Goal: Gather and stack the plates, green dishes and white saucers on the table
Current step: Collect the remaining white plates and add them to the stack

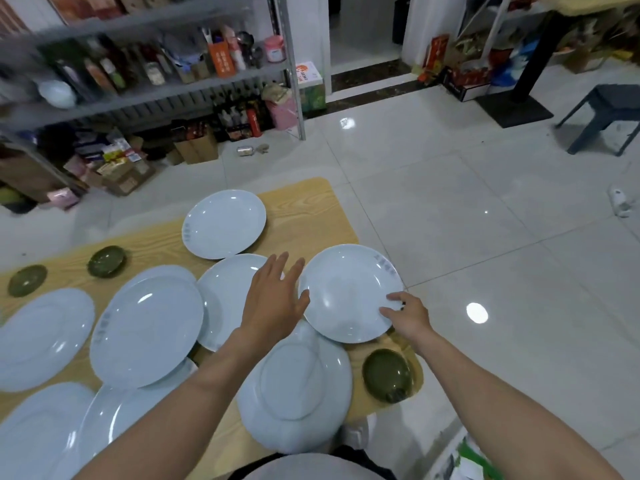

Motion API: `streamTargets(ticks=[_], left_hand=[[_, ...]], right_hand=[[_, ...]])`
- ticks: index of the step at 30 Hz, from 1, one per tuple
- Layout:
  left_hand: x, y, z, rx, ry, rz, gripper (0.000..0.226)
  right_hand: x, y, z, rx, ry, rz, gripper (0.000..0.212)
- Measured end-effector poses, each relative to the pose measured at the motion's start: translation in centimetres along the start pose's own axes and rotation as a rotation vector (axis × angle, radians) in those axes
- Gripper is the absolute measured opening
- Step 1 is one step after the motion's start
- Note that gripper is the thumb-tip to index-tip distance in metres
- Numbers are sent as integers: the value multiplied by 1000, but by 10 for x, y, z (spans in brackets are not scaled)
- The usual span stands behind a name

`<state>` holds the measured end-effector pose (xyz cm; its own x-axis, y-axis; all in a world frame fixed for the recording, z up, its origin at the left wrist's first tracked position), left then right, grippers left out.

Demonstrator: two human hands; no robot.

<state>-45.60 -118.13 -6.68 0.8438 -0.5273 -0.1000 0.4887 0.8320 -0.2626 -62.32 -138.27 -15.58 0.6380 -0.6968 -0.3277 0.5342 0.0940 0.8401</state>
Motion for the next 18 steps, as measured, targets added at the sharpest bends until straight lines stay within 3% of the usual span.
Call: streamTargets(ticks=[8, 18], left_hand=[[-3, 16, 3, 24, -19, 38, 59], [13, 47, 29, -3, -35, 64, 60]], right_hand=[[7, 1, -7, 103, -149, -17, 26], [12, 63, -3, 519, -372, 46, 46]])
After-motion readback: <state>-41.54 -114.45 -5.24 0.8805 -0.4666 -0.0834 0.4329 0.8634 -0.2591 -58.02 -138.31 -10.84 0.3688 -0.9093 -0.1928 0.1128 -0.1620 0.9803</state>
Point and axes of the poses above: each hand's wrist, its own x-axis towards the middle knuckle, its own z-axis out of the back of the hand, y = z × x, the point moved 1 cm from there along x, towards the middle knuckle, and after that the axes turned 15 degrees about z, right-handed, at the moved point
